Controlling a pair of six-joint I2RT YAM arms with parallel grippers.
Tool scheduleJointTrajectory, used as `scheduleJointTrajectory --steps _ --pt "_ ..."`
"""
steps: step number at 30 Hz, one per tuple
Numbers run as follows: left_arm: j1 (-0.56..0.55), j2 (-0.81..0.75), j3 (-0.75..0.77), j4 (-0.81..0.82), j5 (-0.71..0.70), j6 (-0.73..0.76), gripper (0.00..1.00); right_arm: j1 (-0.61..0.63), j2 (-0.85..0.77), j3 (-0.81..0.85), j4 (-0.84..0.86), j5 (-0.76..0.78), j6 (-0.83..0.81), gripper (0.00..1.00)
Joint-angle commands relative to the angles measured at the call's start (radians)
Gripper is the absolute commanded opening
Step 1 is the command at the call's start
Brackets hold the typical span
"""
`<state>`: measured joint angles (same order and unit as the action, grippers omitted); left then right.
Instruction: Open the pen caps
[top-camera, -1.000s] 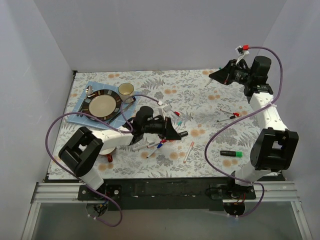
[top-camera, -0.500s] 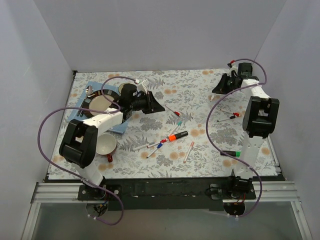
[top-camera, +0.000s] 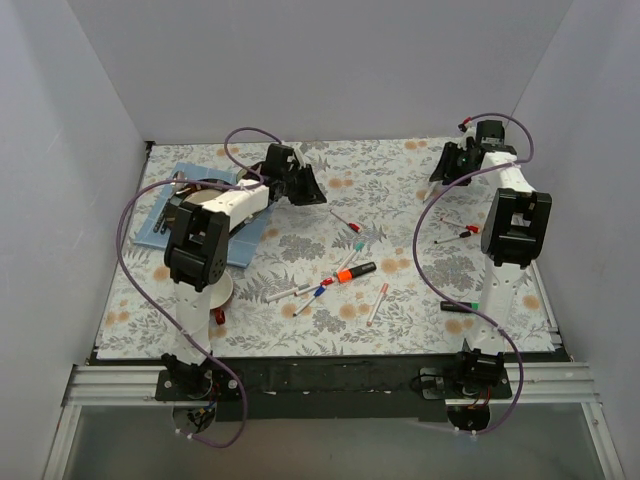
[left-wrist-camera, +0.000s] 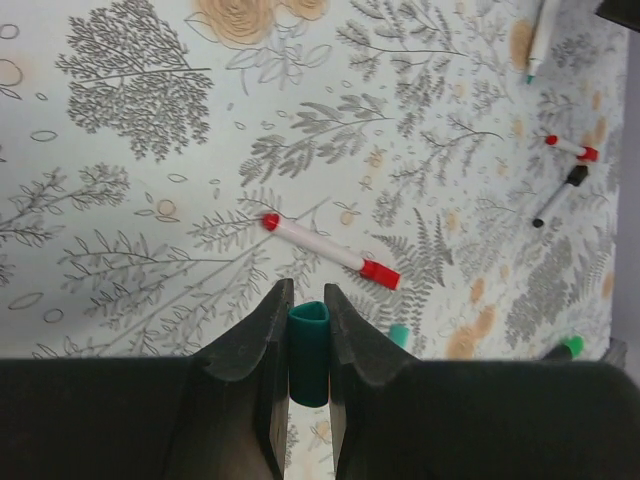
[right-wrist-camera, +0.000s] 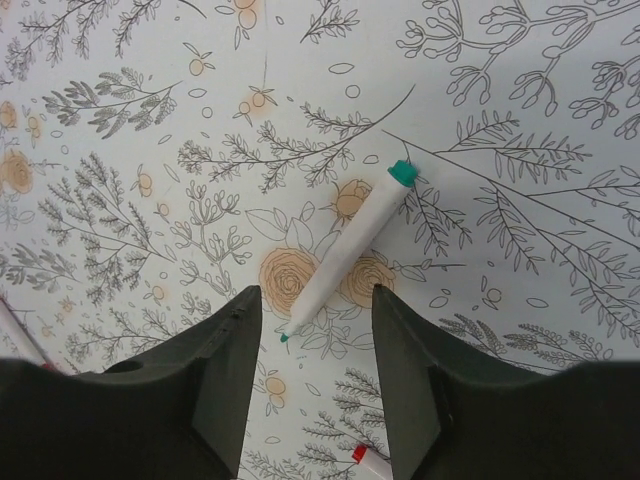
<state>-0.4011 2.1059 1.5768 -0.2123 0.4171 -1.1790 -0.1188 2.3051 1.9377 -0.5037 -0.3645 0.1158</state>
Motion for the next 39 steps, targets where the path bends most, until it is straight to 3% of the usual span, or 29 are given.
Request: scheduleJointTrajectory --steps 1,8,12,16,24,27,35,39 --pt "0.007 0.075 0.145 -0.133 -0.095 0.067 0.0 -0.016 -0.006 0.041 -0.016 0.033 -0.03 0.56" --pt "0.007 0.179 0.287 -0.208 -0.175 0.111 0.0 -0.018 -0.133 -0.061 -0.003 -0.065 -0.093 0.59" --pt "0.005 0.238 0.362 -0.245 -0.218 0.122 0.01 -0.009 -0.313 -0.286 0.063 -0.174 -0.14 0.6" --pt "0.005 0.299 0.462 -0.285 -0.279 0.13 0.09 0.001 -0.47 -0.484 0.139 -0.223 -0.16 0.6" --pt "0.005 0.402 0.632 -0.369 -0.461 0.173 0.2 0.002 -0.641 -0.674 0.169 -0.333 -0.16 0.61" --pt "-0.002 0.431 0.666 -0.397 -0.527 0.212 0.31 0.002 -0.69 -0.718 0.177 -0.358 -0.159 0.62" --pt "-0.007 0.387 0.647 -0.397 -0.529 0.231 0.36 0.004 -0.78 -0.792 0.182 -0.361 -0.211 0.63" --pt "-0.007 0.246 0.609 -0.363 -0.474 0.236 0.44 0.004 -0.852 -0.825 0.174 -0.372 -0.343 0.64"
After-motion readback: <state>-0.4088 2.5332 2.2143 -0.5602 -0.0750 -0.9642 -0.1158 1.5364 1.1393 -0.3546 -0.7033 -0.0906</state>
